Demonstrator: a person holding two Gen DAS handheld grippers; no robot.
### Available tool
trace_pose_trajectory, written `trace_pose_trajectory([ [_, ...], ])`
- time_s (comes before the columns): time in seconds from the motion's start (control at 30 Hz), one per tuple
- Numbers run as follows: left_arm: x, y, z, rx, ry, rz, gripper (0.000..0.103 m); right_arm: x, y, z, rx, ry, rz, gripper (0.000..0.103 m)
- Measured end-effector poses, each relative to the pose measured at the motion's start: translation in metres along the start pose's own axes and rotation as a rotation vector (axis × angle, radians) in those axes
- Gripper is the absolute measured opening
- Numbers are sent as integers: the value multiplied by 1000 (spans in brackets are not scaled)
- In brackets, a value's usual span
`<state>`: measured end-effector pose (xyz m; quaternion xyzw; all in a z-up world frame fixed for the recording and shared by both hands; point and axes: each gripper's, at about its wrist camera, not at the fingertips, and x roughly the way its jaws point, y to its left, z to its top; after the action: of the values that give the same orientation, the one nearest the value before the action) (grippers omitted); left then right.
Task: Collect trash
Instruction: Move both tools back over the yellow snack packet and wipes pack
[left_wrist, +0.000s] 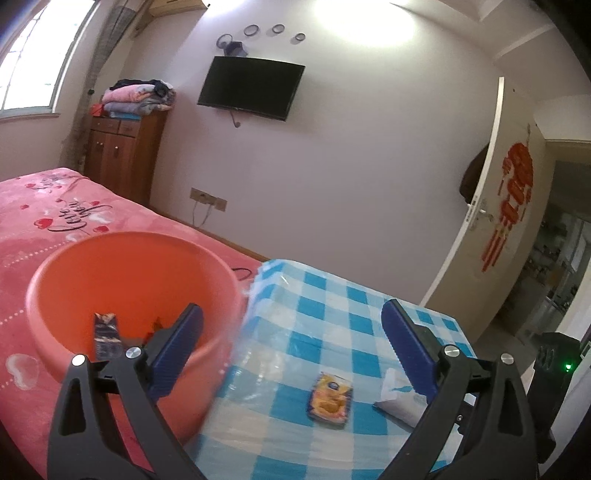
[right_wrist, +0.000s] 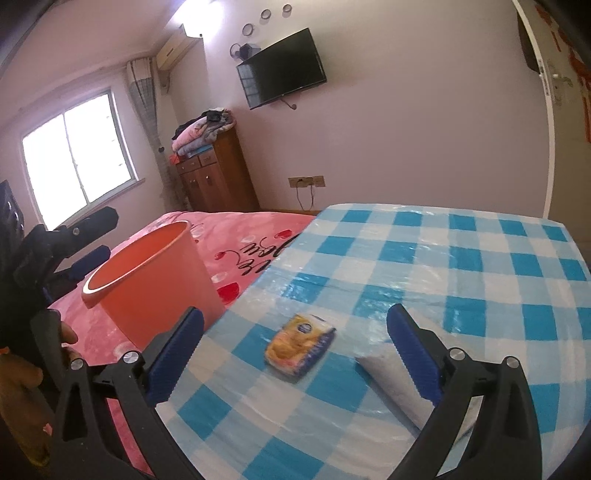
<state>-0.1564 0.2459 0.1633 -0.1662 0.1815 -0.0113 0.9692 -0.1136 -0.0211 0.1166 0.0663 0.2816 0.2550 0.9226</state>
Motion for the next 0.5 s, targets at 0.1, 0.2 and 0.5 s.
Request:
trace_pose_trajectory([
  [0.1, 4, -10, -8, 18, 14, -10, 97, -6, -8, -5, 14, -17, -14, 98],
  [0.2, 9, -22, -17, 34, 36, -23, 97, -10, -15, -10, 18, -23, -34, 98],
  [0.5, 33, -52, -41, 139, 160, 4, 97, -19, -39, -22, 57, -41, -49, 98],
])
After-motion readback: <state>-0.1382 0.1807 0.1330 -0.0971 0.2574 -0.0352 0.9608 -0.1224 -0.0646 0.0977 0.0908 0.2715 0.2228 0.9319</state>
